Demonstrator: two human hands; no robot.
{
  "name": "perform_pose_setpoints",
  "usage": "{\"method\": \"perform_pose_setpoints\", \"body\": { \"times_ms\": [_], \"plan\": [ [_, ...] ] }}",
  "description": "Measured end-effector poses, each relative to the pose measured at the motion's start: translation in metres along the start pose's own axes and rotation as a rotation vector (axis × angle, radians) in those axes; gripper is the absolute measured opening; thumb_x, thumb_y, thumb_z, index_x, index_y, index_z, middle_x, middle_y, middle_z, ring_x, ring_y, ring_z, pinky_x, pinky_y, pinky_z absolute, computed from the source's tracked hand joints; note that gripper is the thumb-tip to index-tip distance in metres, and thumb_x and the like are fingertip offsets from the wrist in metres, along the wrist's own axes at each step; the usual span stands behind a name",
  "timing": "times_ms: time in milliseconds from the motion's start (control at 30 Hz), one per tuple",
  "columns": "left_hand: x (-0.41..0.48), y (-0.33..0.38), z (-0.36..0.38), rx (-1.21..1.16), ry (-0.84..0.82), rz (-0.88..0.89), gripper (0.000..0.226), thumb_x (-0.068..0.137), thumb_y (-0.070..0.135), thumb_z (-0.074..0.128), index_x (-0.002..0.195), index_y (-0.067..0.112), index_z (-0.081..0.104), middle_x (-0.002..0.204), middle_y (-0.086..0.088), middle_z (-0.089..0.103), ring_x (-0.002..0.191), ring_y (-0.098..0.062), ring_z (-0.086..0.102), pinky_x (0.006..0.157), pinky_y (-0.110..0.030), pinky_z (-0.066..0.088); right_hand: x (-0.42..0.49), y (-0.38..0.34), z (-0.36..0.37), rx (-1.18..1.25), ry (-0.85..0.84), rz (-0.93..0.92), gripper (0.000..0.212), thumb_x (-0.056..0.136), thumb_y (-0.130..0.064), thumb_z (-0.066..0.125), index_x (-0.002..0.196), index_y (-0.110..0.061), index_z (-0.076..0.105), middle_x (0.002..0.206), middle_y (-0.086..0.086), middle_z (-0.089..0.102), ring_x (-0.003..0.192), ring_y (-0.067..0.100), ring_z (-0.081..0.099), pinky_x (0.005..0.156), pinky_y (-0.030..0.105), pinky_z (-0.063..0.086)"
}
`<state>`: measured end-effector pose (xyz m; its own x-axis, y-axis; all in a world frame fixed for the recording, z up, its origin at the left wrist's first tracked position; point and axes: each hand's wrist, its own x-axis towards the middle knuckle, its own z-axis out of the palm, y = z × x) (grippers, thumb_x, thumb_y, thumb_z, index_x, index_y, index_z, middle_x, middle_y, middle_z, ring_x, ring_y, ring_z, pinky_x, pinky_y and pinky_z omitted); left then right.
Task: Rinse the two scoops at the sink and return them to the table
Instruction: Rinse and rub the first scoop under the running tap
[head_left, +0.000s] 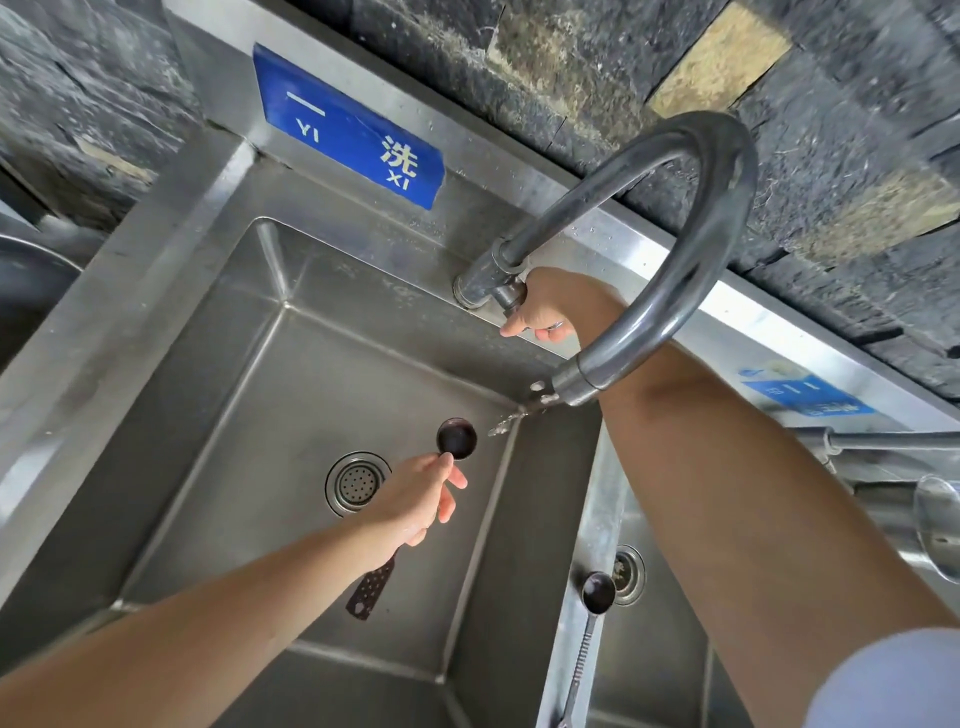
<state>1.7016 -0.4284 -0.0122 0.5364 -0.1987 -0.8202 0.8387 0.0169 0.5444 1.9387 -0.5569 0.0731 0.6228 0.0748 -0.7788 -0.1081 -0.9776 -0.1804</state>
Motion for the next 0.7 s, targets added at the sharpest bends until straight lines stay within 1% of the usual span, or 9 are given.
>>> {"method": "perform_pose_setpoints", "body": {
  "times_ms": [33, 100, 167, 233, 400, 500, 567, 633, 700],
  "plan": [
    [0.0, 0.001, 0.0, 0.003, 0.002, 0.002, 0.04, 0.105, 0.034, 0.035, 0.096, 0.008, 0.063, 0.048, 0.0, 0.047, 0.036, -0.011, 0.025, 0.037, -0.017, 0.017, -0.001, -0.001, -0.001, -0.041, 0.018, -0.018, 0.031, 0.092, -0.008, 0.064, 0.065, -0.015, 0.049, 0.062, -0.003, 0.046, 0.034, -0.001, 0.05, 0.031, 0.005, 0.033],
    [0.0, 0.003, -0.001, 0.002, 0.016, 0.007, 0.04, 0.105, 0.033, 0.034, 0.093, 0.008, 0.062, 0.048, -0.001, 0.046, 0.037, -0.012, 0.025, 0.039, -0.017, 0.016, 0.004, 0.002, 0.001, -0.086, 0.022, -0.029, 0.03, 0.089, -0.011, 0.068, 0.065, -0.017, 0.051, 0.059, -0.004, 0.048, 0.036, 0.001, 0.05, 0.031, 0.006, 0.033],
    [0.0, 0.003, -0.002, -0.001, 0.027, 0.012, 0.039, 0.105, 0.032, 0.034, 0.089, 0.009, 0.061, 0.048, -0.002, 0.045, 0.039, -0.014, 0.024, 0.041, -0.018, 0.015, 0.009, 0.005, 0.004, -0.105, 0.061, -0.02, 0.028, 0.082, -0.02, 0.075, 0.066, -0.02, 0.052, 0.061, -0.004, 0.051, 0.048, 0.007, 0.05, 0.037, 0.016, 0.041],
    [0.0, 0.003, -0.003, 0.001, 0.028, 0.014, 0.039, 0.105, 0.032, 0.034, 0.089, 0.009, 0.06, 0.05, -0.003, 0.045, 0.041, -0.015, 0.023, 0.042, -0.018, 0.014, 0.012, 0.007, 0.007, -0.118, 0.159, -0.012, 0.031, 0.068, -0.033, 0.082, 0.063, -0.025, 0.053, 0.062, -0.004, 0.055, 0.052, 0.011, 0.05, 0.042, 0.024, 0.039],
    [0.0, -0.002, -0.007, -0.004, 0.033, 0.012, 0.038, 0.105, 0.033, 0.034, 0.089, 0.009, 0.059, 0.05, -0.002, 0.045, 0.039, -0.013, 0.023, 0.04, -0.017, 0.015, 0.02, 0.015, 0.012, -0.117, 0.191, -0.018, 0.034, 0.06, -0.044, 0.082, 0.062, -0.026, 0.053, 0.062, -0.006, 0.056, 0.051, 0.01, 0.051, 0.044, 0.024, 0.036],
    [0.0, -0.003, -0.008, 0.01, 0.037, 0.013, 0.039, 0.105, 0.033, 0.034, 0.089, 0.009, 0.059, 0.049, -0.001, 0.046, 0.039, -0.014, 0.024, 0.04, -0.018, 0.016, 0.016, 0.015, 0.014, -0.096, 0.19, -0.043, 0.031, 0.064, -0.04, 0.082, 0.065, -0.026, 0.054, 0.064, -0.006, 0.055, 0.053, 0.01, 0.05, 0.045, 0.024, 0.036],
    [-0.001, -0.004, -0.008, 0.009, 0.041, 0.013, 0.039, 0.105, 0.033, 0.034, 0.089, 0.009, 0.059, 0.048, -0.001, 0.046, 0.039, -0.013, 0.024, 0.04, -0.018, 0.016, 0.017, 0.018, 0.013, -0.012, 0.187, -0.05, 0.025, 0.075, -0.029, 0.079, 0.073, -0.019, 0.057, 0.065, -0.004, 0.052, 0.053, 0.009, 0.047, 0.039, 0.019, 0.038],
    [-0.003, -0.003, -0.008, 0.013, 0.045, 0.014, 0.038, 0.105, 0.033, 0.034, 0.088, 0.009, 0.059, 0.05, -0.002, 0.045, 0.039, -0.013, 0.025, 0.04, -0.018, 0.016, 0.022, 0.023, 0.014, 0.045, 0.18, -0.04, 0.018, 0.087, -0.017, 0.07, 0.089, -0.007, 0.055, 0.073, 0.002, 0.053, 0.054, 0.007, 0.044, 0.036, 0.013, 0.036],
    [-0.006, 0.0, -0.007, 0.02, 0.053, 0.022, 0.038, 0.106, 0.032, 0.035, 0.089, 0.009, 0.059, 0.051, -0.003, 0.045, 0.04, -0.014, 0.024, 0.041, -0.018, 0.015, 0.023, 0.024, 0.015, 0.053, 0.188, -0.022, 0.011, 0.094, -0.01, 0.061, 0.095, -0.004, 0.052, 0.082, 0.009, 0.053, 0.055, 0.007, 0.042, 0.036, 0.012, 0.035]
  ]
}}
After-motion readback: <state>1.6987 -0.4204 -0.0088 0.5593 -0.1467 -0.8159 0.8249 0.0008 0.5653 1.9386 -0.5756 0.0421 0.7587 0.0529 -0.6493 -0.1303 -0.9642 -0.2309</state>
